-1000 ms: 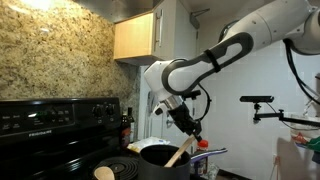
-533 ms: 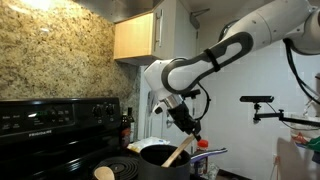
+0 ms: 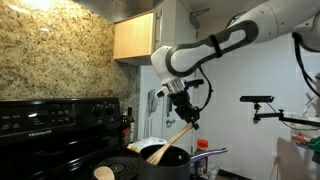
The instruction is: Pick the two bottles on the stove and place them on the counter, then pick the cooking stick from the pot and place it on the stove
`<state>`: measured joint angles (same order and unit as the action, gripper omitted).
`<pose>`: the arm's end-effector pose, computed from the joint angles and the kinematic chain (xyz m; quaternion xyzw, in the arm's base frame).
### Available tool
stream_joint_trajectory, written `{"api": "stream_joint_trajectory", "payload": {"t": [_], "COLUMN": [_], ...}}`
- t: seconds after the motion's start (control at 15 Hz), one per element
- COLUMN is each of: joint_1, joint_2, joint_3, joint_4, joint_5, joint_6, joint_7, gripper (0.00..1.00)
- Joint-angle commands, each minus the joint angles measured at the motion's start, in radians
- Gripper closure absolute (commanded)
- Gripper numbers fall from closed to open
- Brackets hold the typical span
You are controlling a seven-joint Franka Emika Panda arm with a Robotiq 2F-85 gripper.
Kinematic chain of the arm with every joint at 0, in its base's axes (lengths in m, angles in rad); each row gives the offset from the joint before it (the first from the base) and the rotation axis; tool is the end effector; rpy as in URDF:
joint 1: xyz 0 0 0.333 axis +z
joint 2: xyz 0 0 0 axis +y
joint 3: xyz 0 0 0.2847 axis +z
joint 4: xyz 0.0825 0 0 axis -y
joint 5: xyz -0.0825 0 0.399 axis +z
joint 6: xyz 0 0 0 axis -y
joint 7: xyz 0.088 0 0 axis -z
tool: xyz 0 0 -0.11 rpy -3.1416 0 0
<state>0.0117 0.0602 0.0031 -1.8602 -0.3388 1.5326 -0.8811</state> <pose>0.5452 -0.0296 0.4240 0.8605 0.4425 -0.2423 0.0714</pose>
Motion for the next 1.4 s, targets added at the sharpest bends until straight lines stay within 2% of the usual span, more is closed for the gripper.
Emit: {"api": "stream_joint_trajectory", "payload": {"t": [0.0,0.87,1.07,1.33], "joint_1": [-0.023,-0.013,-0.003,0.018], "joint_2": [-0.056,-0.191,-0.215,-0.142], "joint_3": [-0.015,-0.047,-0.046,-0.040], "joint_4": [0.014,0.009,0.007,0.028], "joint_5": [0.054,0.189,0.267,0.467], "joint_6": [-0.026,-0.030,-0.036,0.006], "joint_7": [0.007,0.018,0.009,0.015], "gripper": [0.86,0.86,0.86,0.86]}}
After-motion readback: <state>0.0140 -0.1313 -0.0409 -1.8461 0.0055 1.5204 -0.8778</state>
